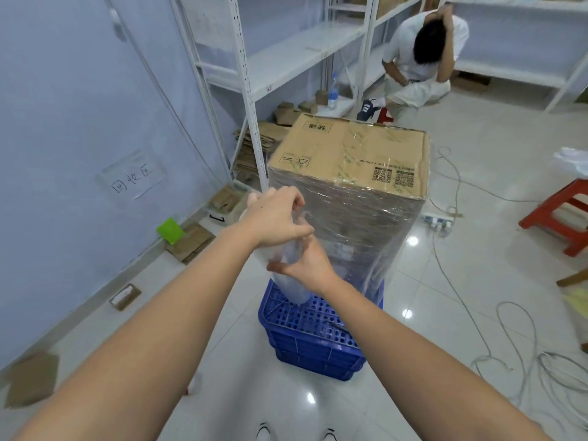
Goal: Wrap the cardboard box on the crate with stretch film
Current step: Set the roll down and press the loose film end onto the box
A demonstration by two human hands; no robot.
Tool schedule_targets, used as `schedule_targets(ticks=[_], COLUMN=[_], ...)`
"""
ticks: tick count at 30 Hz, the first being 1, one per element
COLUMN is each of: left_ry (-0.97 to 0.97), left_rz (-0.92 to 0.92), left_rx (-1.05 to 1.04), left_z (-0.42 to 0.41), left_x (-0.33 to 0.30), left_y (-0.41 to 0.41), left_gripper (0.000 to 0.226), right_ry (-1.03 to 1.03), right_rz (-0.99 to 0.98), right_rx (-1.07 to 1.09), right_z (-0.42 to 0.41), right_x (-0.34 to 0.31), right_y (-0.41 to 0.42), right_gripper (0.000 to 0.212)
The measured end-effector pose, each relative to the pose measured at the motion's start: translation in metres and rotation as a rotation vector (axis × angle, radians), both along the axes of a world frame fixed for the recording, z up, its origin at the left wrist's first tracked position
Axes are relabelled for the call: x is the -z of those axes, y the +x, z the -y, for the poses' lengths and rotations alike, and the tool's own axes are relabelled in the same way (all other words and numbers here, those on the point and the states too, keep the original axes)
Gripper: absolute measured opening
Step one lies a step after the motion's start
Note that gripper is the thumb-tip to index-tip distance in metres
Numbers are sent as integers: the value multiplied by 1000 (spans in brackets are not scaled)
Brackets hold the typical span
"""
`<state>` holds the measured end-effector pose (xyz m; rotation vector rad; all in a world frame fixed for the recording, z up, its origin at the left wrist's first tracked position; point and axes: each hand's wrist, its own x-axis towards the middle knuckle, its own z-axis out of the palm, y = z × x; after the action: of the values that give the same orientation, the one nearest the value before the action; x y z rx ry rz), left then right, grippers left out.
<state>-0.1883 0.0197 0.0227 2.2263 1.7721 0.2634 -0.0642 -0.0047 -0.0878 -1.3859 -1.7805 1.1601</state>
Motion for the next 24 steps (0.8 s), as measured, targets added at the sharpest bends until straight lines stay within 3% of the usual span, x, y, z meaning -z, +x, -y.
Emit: schedule_targets(ticks=[4,6,9,16,24], left_ry=[-89,-147,-132,-141,-157], left_rz=[-210,-202,-107,-185,-411], left_rx=[107,100,131,359,576], left_z=[9,15,15,-7,-29], left_x=[-10,-5,1,-13,-42], left_y=[-30,-43,-57,-88,-64], left_gripper=[107,121,120,106,104], right_ry=[-12,-11,6,-12,111], right_rz=[8,-6,-26,-7,118], right_rx=[29,49,46,84,32], right_z=[2,1,1,-7,-13], right_x=[-2,-5,-13,-17,-33], right_y=[2,1,-5,1,14], right_gripper=[124,119,107,66,21])
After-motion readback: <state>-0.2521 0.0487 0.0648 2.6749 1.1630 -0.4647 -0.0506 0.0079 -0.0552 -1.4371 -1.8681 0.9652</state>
